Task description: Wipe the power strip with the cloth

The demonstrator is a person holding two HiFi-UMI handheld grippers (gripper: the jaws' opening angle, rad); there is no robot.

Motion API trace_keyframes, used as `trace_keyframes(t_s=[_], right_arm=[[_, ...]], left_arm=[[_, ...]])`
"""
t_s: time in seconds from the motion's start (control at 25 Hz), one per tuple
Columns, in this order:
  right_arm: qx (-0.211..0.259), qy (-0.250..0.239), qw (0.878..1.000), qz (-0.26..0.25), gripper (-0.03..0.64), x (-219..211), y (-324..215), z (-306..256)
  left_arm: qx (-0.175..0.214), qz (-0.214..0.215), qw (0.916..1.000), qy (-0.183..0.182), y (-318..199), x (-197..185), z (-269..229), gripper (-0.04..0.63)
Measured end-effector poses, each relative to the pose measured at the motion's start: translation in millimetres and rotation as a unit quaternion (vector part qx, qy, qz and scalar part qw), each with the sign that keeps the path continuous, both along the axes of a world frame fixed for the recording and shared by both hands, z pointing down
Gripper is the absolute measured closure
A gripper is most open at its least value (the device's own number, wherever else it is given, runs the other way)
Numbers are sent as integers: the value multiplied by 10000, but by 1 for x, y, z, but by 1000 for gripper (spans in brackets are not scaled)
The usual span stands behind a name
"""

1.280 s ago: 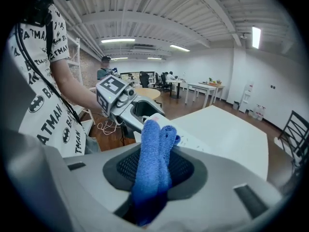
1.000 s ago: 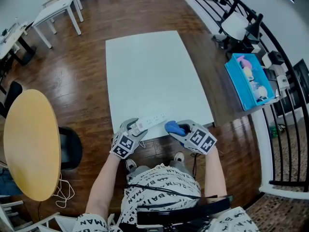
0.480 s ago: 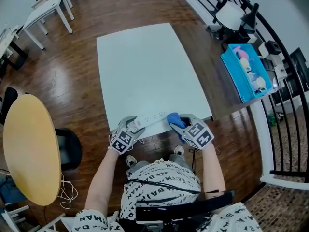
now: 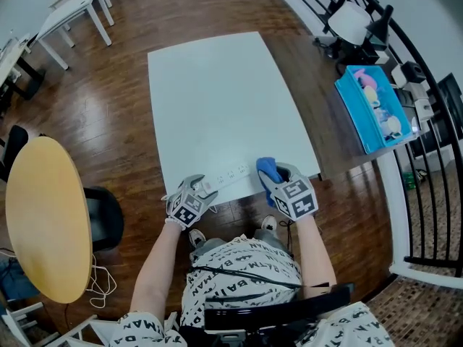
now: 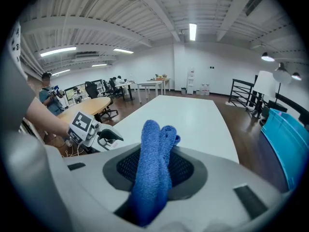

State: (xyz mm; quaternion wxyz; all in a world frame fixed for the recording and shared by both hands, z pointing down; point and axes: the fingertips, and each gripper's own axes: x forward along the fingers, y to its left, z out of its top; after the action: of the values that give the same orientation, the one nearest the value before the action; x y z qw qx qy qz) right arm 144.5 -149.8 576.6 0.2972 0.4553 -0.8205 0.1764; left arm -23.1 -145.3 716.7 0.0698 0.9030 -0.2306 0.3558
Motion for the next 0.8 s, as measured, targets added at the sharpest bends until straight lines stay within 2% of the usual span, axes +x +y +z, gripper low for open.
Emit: trace_keyframes(t_s=[0.08,0.2,0.28,0.36,0.44,0.48,0.56,0.64,0.8], right_arm=[[4,-45,10000,78,480,-1,0,-1],[49,-11,9999,158,480,0,-1,2],[87,27,9996,251,482,3,-2,3],[92,40,9994,326,482,6,-4,3],[63,17,9993,362,482,7,-5,5],[52,4,9993,373,483,7,-4,6],[48,-15,9993,381,482,5,-3,8],[76,-25,9992,383,483,2,-1,9],[133,-50,9991,400,483,-4,0,9]], left_arm=[[-22,-137,9998,112,-1,0,-4,262],[-44,-419,9981,460,-1,-6,-19,262],[60,-740,9940,808,-5,-14,-38,263],[212,-1185,9855,1193,-13,-25,-61,272],[408,-1808,9707,1529,-24,-42,-88,332],[502,-2147,9619,1620,-28,-52,-100,397],[544,-2726,9452,1713,-32,-68,-117,591],[382,-3050,9341,1818,-28,-73,-125,595],[78,-3280,9272,1805,-12,-70,-127,595]])
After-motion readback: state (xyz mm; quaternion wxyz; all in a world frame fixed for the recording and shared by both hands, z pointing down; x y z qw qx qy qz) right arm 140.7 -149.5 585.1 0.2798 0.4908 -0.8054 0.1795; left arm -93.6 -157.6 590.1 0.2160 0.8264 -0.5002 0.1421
